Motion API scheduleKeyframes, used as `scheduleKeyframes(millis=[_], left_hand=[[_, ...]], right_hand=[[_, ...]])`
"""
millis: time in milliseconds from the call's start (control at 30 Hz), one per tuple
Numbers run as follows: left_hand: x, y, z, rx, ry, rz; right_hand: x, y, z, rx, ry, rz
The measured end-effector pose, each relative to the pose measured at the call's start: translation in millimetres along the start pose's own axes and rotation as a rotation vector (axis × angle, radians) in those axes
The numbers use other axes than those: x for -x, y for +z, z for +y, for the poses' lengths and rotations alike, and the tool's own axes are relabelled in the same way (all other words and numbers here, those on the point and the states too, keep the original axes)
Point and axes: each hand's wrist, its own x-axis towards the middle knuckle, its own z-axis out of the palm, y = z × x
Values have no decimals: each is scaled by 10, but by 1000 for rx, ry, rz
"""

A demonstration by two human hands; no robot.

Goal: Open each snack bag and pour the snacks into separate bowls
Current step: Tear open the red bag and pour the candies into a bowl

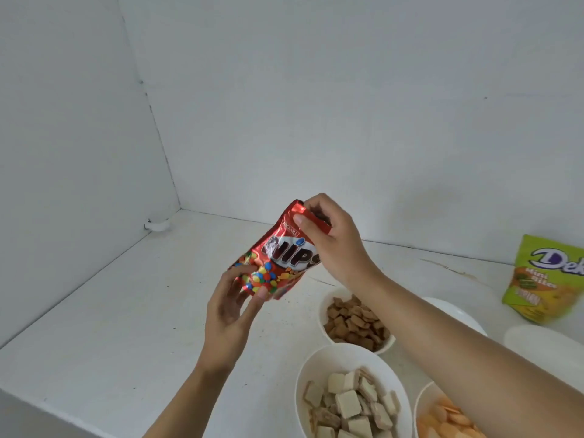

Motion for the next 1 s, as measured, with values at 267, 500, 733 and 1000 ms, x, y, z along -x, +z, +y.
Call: scheduleKeyframes(millis=[267, 500, 733, 1000], left_hand=[[-192, 671, 18, 232, -135, 22], [-196, 1179, -96, 309, -283, -50], [-241, 1431, -91, 156, -294, -181], [-348, 1591, -78, -35, -289, -281]], right_hand=[[63, -684, 114, 96, 49, 194], [295, -1344, 210, 156, 120, 113], [541, -1802, 450, 264, 171, 46], [758, -2044, 709, 304, 237, 64]])
